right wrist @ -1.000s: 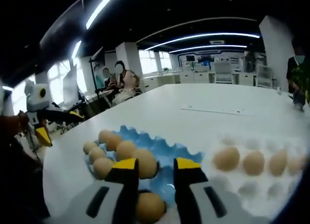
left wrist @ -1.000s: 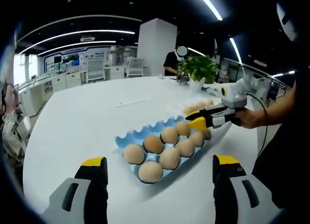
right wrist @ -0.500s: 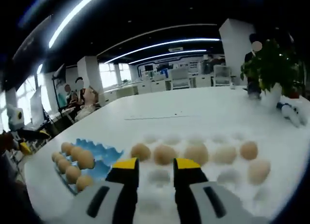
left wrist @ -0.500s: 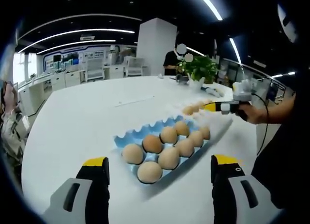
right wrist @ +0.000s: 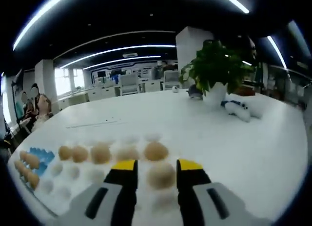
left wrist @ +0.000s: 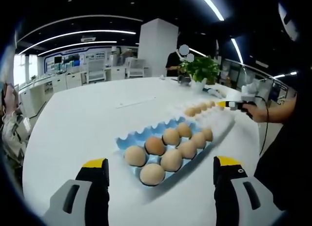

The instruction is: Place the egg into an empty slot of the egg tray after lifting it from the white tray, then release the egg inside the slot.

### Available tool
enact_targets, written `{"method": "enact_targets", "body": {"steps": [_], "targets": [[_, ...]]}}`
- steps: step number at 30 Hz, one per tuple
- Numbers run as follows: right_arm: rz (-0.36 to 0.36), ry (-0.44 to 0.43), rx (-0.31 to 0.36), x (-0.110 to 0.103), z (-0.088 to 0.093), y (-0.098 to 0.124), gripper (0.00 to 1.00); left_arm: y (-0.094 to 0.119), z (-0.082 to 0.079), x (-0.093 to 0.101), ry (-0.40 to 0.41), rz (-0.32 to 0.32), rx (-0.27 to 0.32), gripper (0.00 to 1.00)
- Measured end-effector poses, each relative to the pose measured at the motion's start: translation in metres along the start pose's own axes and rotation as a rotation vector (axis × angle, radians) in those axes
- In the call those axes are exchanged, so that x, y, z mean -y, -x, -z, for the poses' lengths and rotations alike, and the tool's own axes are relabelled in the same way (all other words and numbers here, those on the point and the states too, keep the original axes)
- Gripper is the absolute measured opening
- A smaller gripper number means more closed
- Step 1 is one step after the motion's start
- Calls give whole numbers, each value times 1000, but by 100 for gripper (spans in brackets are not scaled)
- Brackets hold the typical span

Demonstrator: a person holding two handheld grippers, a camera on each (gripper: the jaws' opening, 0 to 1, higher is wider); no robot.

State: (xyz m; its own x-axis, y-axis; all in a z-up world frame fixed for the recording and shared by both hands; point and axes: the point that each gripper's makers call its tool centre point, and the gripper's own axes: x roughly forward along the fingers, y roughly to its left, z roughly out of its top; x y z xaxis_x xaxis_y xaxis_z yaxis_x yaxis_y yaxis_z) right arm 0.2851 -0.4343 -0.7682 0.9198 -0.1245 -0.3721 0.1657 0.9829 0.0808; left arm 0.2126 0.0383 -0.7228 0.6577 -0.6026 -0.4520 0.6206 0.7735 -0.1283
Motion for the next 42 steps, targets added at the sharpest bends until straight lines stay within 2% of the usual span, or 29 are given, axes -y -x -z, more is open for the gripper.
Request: {"method": "enact_targets", "body": {"steps": [4, 9, 12, 13, 19, 24, 28, 31, 37, 42], "targets": [[-12, 54, -52, -3, 13, -6, 31, 0, -1, -1, -2, -7, 4, 89], [-14, 124, -29, -3, 9, -11, 29, 2, -1, -2, -4, -10, 4, 89], [-12, 125, -20, -1, 7, -11, 26, 1, -1, -1, -2, -8, 4, 88], [-23, 102, -21, -1, 7, -11, 26, 1, -2, -1, -5, -9, 7, 88], [-20, 113, -40, -3, 5, -10, 25, 1, -3, -2, -11, -11, 11, 88], [-31, 122, -15, -4, -5, -2, 25, 0, -2, -2, -10, -11, 12, 87], [-46, 87, 6, -9, -13, 5, 25, 0, -1, -2, -7, -10, 10, 87], [-79, 70, 31, -21, -21, 10, 25, 1, 0, -3, -7, -12, 7, 87], [-184, 64, 70, -64, -37, 19, 25, 2, 1, -4, -8, -12, 3, 87], [-268, 42, 79, -102, -38, 26, 25, 1, 2, -3, -8, -15, -1, 87]]}}
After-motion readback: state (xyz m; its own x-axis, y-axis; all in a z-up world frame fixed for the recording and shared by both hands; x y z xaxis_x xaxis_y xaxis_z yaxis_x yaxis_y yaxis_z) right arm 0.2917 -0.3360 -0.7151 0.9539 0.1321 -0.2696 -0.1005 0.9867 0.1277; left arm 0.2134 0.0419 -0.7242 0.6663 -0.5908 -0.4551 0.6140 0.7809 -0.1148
